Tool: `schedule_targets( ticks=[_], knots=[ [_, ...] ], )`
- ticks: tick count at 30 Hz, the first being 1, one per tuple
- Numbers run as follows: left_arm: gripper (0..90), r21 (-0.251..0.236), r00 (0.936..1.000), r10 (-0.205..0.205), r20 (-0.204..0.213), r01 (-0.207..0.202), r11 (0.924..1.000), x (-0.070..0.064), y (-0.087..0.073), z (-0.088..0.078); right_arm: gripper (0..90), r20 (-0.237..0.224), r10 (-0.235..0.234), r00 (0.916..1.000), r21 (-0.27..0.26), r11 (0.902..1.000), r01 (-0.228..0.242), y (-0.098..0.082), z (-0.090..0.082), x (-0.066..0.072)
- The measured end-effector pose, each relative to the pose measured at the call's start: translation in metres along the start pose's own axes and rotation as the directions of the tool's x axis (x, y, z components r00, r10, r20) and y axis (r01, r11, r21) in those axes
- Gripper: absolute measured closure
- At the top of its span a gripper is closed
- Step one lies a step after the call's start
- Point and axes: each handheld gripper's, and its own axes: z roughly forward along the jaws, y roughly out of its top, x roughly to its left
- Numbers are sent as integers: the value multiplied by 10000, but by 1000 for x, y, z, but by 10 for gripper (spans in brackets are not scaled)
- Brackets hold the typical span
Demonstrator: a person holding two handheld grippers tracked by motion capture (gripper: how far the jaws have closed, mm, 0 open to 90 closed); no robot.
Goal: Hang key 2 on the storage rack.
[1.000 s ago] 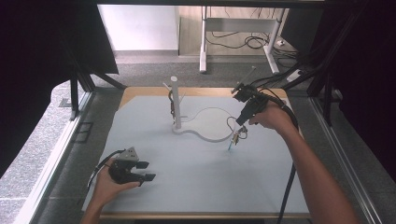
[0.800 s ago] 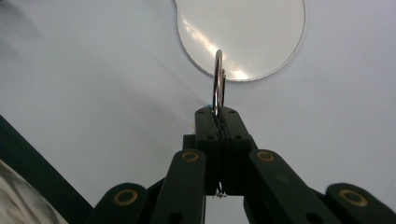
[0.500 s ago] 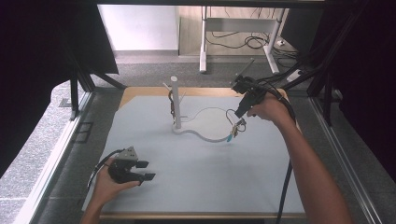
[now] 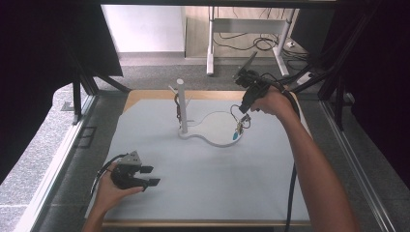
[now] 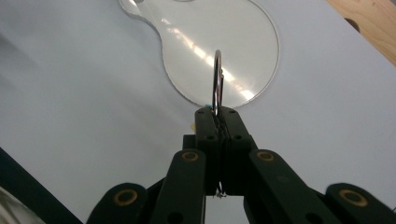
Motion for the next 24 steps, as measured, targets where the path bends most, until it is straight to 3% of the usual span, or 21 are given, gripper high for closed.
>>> schedule_targets(
  ticks=[13, 24],
  knots=[
    [410, -181, 9999, -92, 59, 93, 9998, 1, -1, -4, 878, 52, 204, 9998, -371, 9991, -202, 16, 1, -7],
    [410, -340, 9998, -59, 169, 65, 9994, 2, -1, -8, 878, 205, 201, 9996, -318, 9993, -194, 39, 7, -7]
  ],
)
